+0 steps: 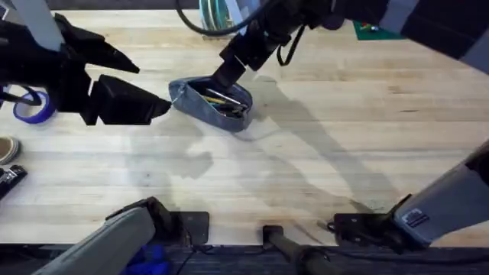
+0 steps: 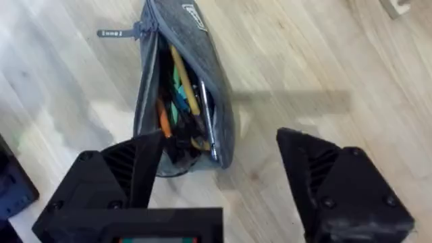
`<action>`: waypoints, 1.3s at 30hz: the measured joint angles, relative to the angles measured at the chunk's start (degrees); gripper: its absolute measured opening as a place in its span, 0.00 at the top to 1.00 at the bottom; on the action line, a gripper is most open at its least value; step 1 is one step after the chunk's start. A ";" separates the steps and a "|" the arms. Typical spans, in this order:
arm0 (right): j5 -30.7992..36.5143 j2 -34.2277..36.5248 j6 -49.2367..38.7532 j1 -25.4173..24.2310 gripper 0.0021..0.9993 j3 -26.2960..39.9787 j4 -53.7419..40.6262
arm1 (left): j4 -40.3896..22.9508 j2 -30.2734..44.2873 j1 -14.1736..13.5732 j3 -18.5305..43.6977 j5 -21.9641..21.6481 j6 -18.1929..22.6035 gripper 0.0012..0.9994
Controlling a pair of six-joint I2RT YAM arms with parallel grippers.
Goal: Unzip the bag, pick up the pens from the table one at a time and place them inside, then zip the bag closed.
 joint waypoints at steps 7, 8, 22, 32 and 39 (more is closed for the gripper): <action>0.54 0.00 1.24 0.00 0.00 1.67 -1.21 | 0.05 0.00 0.00 0.00 0.17 0.70 0.00; 0.52 0.00 1.29 0.00 0.00 1.66 -1.51 | 0.05 0.00 0.00 0.00 0.17 0.84 0.00; 0.72 0.00 1.74 0.00 0.00 1.67 -3.01 | 0.27 0.00 0.00 0.00 0.15 1.11 0.00; 0.76 0.00 1.94 0.00 0.00 1.67 -3.18 | 1.33 0.06 0.45 0.00 0.17 3.12 0.01; 0.89 0.00 1.94 0.00 0.00 1.67 -4.14 | 1.14 4.12 4.55 0.00 1.36 8.05 0.01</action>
